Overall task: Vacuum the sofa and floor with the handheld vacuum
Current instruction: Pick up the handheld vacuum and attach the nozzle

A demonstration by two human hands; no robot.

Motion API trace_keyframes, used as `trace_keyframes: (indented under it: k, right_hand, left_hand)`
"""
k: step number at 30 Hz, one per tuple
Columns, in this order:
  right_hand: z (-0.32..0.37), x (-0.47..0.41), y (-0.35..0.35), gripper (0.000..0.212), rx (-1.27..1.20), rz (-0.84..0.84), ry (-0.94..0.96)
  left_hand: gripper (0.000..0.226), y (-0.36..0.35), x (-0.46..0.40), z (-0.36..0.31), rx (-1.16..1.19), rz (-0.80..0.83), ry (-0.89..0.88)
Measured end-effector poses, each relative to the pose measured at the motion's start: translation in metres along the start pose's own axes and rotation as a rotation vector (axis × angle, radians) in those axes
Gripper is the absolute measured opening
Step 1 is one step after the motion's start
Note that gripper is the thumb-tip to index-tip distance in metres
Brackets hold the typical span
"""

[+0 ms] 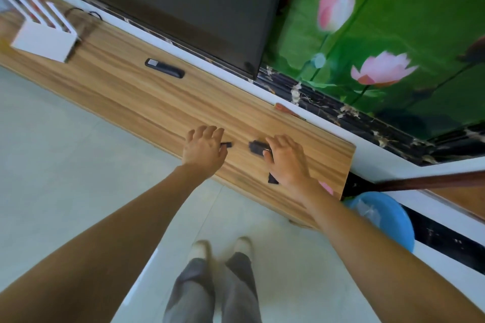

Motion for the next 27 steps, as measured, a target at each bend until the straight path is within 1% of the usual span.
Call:
trace_keyframes:
  k: [4,10,18,22,27]
  right_hand:
    - [-0.032,-0.028,-0.057,0.04,0.005,-0.016,0.034]
    - [-0.088,-0.066,-0.138,0.048,0.063,0.01,0.006]
    - [-0.131,-0.109,-0.209,0.066,0.101,0.012,0.014]
    - [-0.141,-0.125,-0.227,0.073,0.143,-0.003,0.044]
    - [-0.149,-0.134,-0.234,0.073,0.212,-0.015,0.08]
  left_hand:
    - [0.05,-0.07,-0.029,0.003,-0.005,0.021,0.01]
    - [0.052,-0.162,-0.069,0.008,0.02,0.011,0.021]
    - [0.056,-0.251,-0.114,0.006,0.015,-0.005,0.005]
    - [0.054,-0.276,-0.133,0.012,-0.023,-0.097,-0.032]
    - [0.038,-0.282,-0.141,0.013,-0.033,-0.324,-0.08]
Point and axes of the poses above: each hand's wrist, its own x-axis away from the middle knuckle, its own y-axis out of the back of the hand, z = x × y, the point moved 6 cm from there along -x, towards the middle knuckle, and after that the axes turned 10 degrees about -x, right-handed, at the moved point
